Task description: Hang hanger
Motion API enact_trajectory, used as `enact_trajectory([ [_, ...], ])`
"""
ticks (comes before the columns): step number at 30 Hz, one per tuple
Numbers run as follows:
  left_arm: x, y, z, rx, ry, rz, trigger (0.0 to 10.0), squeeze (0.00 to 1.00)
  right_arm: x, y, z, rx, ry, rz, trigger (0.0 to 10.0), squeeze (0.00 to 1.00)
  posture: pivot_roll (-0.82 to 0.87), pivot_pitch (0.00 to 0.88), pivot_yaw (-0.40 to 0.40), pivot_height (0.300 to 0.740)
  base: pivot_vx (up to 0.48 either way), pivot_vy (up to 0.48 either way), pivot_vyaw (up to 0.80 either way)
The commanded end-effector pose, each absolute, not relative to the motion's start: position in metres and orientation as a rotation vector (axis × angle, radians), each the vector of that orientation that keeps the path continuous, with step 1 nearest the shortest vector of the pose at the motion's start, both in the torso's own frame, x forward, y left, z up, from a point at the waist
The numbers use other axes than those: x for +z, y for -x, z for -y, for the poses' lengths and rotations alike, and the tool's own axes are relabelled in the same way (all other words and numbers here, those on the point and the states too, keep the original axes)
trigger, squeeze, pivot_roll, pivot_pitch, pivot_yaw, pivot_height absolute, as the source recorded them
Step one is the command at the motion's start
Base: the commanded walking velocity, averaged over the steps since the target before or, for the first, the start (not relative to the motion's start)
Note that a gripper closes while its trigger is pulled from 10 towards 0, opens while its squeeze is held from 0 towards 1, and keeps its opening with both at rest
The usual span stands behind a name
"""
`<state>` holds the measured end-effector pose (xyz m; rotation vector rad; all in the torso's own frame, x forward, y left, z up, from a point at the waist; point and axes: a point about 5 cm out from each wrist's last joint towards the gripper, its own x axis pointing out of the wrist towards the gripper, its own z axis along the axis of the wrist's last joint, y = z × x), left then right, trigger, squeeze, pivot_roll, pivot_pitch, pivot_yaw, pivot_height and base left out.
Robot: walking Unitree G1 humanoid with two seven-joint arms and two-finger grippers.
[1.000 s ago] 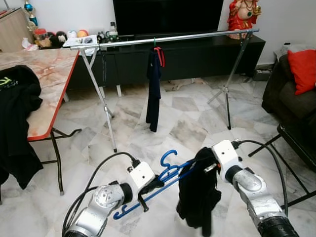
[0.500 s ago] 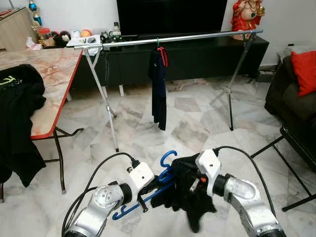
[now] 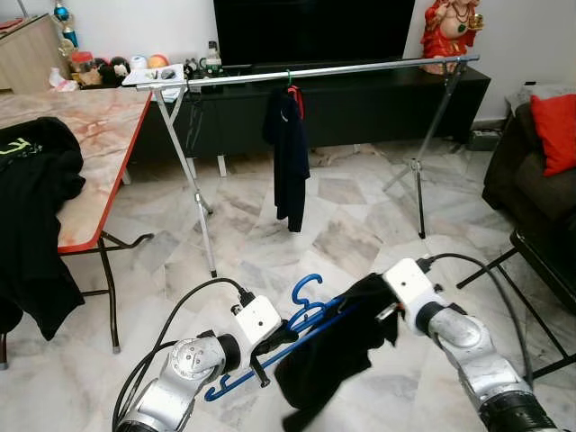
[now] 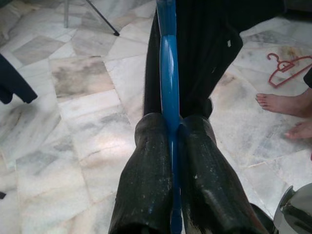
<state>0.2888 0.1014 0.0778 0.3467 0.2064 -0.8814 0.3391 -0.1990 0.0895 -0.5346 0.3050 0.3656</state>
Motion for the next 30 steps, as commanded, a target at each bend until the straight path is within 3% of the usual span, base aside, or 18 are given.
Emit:
enact_trajectory([
  [1,0.081,-0.289,-0.102,-0.885,-0.349,-0.185,10.0,0.00,0.097,-0.345,0.198,0.330,0.548,-0.267,10.0,0.00,0.07,0.050,0.014,0.740,0.000,0.000,0.00],
  [8,0.089,-0.284,-0.096,-0.958,-0.315,-0.133,10.0,0.00,0.097,-0.349,0.195,0.317,0.582,-0.234,10.0,0.00,0.07,0.048,0.013,0.740,0.000,0.000,0.00],
  [22,0.099,-0.281,-0.090,-1.030,-0.303,-0.087,10.0,0.00,0.098,-0.343,0.163,0.543,0.397,-0.182,10.0,0.00,0.07,0.046,0.011,0.740,0.000,0.000,0.00],
  [30,0.098,-0.283,-0.088,-1.020,-0.291,-0.090,10.0,0.00,0.110,-0.323,0.132,0.846,0.280,-0.080,10.0,0.00,0.07,0.045,0.013,0.740,0.000,0.000,0.00],
])
